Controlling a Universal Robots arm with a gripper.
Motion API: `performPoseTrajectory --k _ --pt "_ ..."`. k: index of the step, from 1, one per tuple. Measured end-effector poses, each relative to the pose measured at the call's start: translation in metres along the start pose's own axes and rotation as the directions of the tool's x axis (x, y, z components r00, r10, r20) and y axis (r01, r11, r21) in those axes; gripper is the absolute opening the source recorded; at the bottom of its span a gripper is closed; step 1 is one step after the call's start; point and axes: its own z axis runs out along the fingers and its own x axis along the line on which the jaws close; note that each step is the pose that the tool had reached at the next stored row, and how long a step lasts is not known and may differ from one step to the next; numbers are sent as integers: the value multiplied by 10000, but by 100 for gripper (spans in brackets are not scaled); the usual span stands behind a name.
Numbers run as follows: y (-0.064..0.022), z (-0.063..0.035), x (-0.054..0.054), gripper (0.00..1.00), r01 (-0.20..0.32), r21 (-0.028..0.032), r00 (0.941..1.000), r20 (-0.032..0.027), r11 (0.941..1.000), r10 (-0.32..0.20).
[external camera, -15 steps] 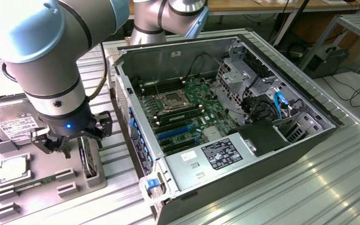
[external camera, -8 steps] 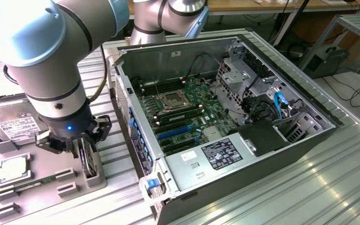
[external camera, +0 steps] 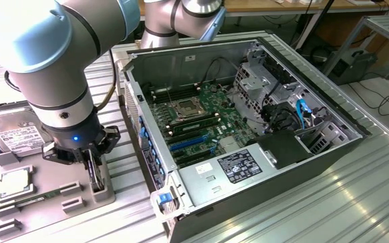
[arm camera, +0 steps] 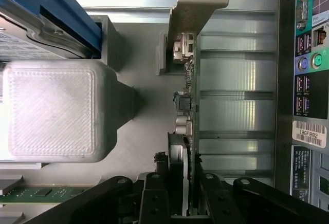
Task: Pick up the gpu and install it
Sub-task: 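Pick up the gpu and move the gpu toward the slot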
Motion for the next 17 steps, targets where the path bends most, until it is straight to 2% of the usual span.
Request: performPoseTrajectory --k 11,17 --pt "1 -9 -1 28 1 -5 10000 5 10000 -1" --pt "6 -149 -4 28 1 -2 10000 1 10000 -1"
